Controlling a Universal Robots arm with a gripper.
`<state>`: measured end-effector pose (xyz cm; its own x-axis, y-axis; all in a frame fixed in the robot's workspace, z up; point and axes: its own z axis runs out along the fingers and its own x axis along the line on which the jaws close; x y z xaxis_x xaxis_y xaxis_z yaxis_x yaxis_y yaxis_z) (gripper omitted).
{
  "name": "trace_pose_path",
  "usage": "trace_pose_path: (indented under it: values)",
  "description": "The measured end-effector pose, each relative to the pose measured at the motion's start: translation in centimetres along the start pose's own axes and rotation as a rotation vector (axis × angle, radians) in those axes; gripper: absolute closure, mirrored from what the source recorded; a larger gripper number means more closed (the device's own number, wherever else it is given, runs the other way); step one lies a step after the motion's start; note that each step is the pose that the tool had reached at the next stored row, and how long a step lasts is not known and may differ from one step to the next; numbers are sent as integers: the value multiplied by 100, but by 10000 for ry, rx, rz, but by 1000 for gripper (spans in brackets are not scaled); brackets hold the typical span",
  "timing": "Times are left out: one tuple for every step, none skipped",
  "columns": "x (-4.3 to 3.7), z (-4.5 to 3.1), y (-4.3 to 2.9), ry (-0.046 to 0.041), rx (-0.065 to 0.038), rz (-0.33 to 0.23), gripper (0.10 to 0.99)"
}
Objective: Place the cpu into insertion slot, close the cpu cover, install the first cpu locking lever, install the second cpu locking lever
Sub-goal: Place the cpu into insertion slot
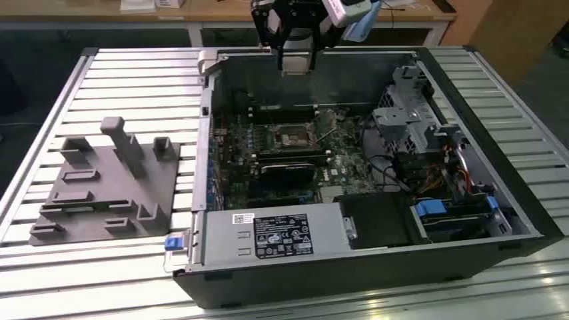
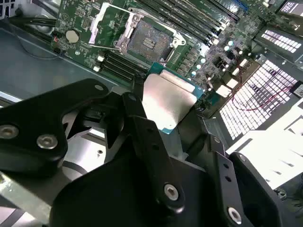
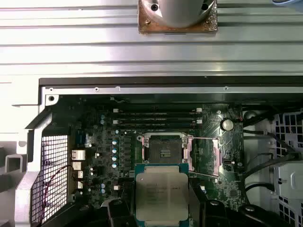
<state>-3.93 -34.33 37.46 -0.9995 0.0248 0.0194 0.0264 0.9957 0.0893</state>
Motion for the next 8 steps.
trace_pose_path:
  values:
    - [0,0,0,0,0,0,549]
    - [0,0,0,-1,-1,0,549]
    - [0,2,0,0,1,0,549]
    - [0,3,0,0,1,0,549]
    - [0,4,0,0,1,0,549]
    - [0,7,0,-1,0,0,549]
    - [0,10,-1,-1,0,0,549]
    - [-1,13,-1,-1,0,0,549]
